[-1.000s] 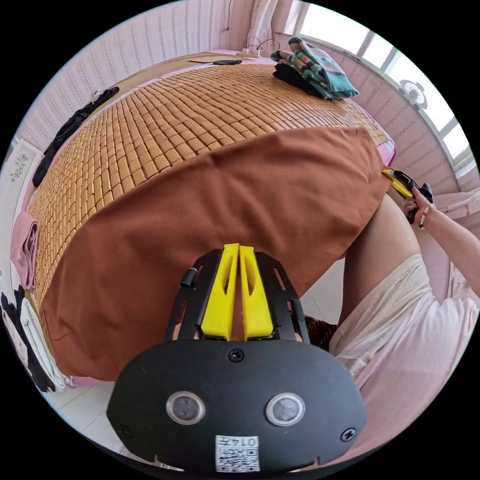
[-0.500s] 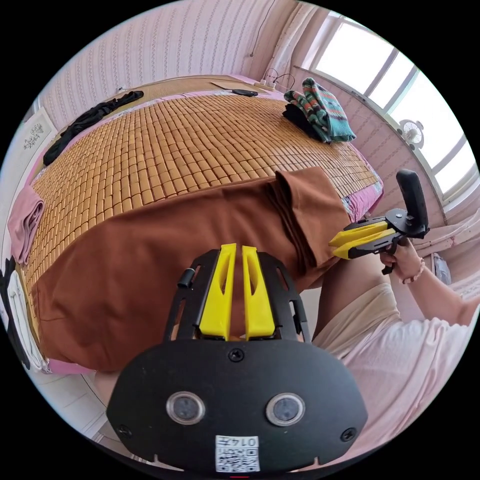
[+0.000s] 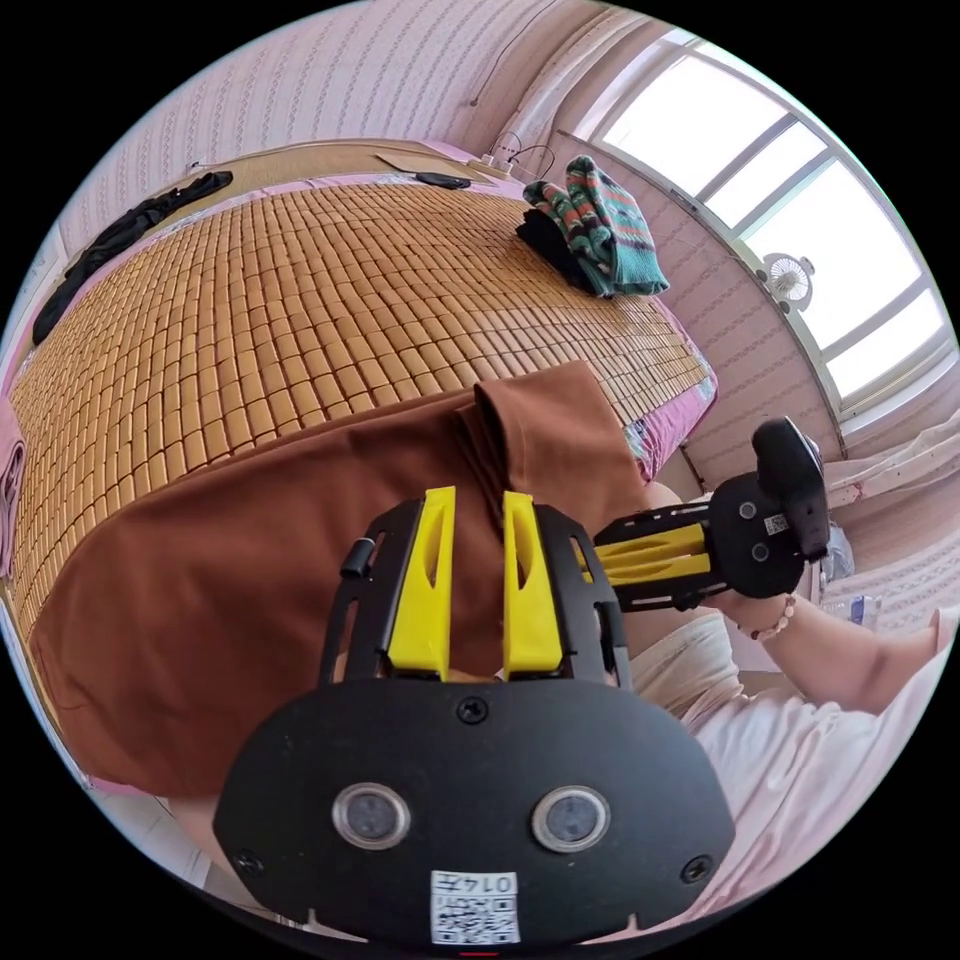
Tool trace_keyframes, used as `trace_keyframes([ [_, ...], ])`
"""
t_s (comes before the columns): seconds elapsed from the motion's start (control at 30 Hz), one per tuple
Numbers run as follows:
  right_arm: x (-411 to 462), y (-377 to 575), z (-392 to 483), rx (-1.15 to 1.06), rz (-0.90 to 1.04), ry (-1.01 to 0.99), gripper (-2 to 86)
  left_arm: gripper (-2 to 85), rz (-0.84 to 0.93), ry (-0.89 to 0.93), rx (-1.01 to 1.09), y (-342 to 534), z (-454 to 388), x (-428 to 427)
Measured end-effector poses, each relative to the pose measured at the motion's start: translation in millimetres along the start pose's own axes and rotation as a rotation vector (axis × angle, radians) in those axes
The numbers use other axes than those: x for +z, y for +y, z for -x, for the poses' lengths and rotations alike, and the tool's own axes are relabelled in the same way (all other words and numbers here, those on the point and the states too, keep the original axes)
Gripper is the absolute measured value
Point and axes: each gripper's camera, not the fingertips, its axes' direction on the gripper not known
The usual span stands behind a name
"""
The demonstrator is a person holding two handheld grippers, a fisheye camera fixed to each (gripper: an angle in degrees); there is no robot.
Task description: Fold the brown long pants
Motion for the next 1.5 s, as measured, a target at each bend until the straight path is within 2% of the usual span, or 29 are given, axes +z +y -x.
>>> trace_keyframes([
  [0.13, -2.2, -2.6, 26.0, -0.115, -0.012, 0.094, 1.2, 10.3, 0.015, 0.001, 0.022, -10.8, -7.9, 1.7],
  [0.23, 20.1, -10.6, 25.0, -0.157, 0.048, 0.035, 0.9, 11.2, 0.023, 0.015, -0.004, -17.9, -7.8, 11.1],
  [0.37, 25.1, -10.8, 34.4, -0.209, 0.037, 0.062, 0.8, 13.3, 0.064, 0.008, -0.030, -30.0, -6.4, 33.0],
  [0.47, 33.8, -13.3, 30.2, -0.183, 0.048, 0.060, 0.8, 13.2, 0.159, 0.022, -0.071, -39.1, -3.5, 62.3],
  [0.53, 33.9, -14.0, 23.3, -0.152, 0.042, 0.033, 0.9, 10.0, 0.182, -0.015, -0.065, -43.2, -5.6, 71.8],
  [0.6, 31.8, -12.0, 18.0, -0.131, 0.029, 0.010, 0.9, 5.7, 0.178, 0.034, -0.066, -44.3, -7.4, 73.0],
  [0.77, 17.1, -4.3, 4.4, -0.107, -0.018, -0.065, 1.0, 3.0, 0.135, 0.020, 0.044, -38.2, -30.1, 60.2],
  [0.87, -8.8, -7.9, 4.7, -0.159, -0.097, -0.145, 1.1, 2.5, 0.061, 0.000, 0.095, -25.8, -37.0, 32.1],
  [1.0, -51.4, -59.5, 26.0, -0.403, -0.205, -0.321, 1.5, 2.3, -0.045, -0.068, 0.050, 4.4, -11.4, -37.6],
  [1.07, -69.1, -102.5, 47.0, -0.539, -0.228, -0.417, 1.9, 2.5, -0.084, -0.137, 0.013, 25.7, 8.0, -81.3],
  [1.17, -98.0, -176.6, 101.9, -0.668, -0.334, -0.458, 3.5, 3.4, -0.143, -0.360, -0.100, 68.2, 50.3, -156.3],
  [1.23, -95.3, -222.1, 133.1, -0.650, -0.332, -0.414, 6.1, 4.0, -0.177, -0.608, -0.331, 107.4, 99.3, -200.5],
  [1.27, -90.7, -230.0, 135.0, -0.629, -0.314, -0.399, 6.8, 4.3, -0.181, -0.653, -0.383, 118.7, 111.1, -207.0],
  [1.33, -73.8, -236.4, 116.6, -0.502, -0.270, -0.432, 7.2, 5.3, -0.169, -0.644, -0.616, 163.4, 147.9, -215.9],
  [1.4, -64.7, -217.1, 87.5, -0.425, -0.257, -0.443, 7.2, 5.4, -0.222, -0.591, -0.677, 191.8, 151.1, -208.9],
  [1.5, -51.7, -164.1, 20.0, -0.194, -0.263, -0.383, 7.4, 5.3, -0.234, -0.545, -0.639, 217.0, 139.1, -173.2],
])
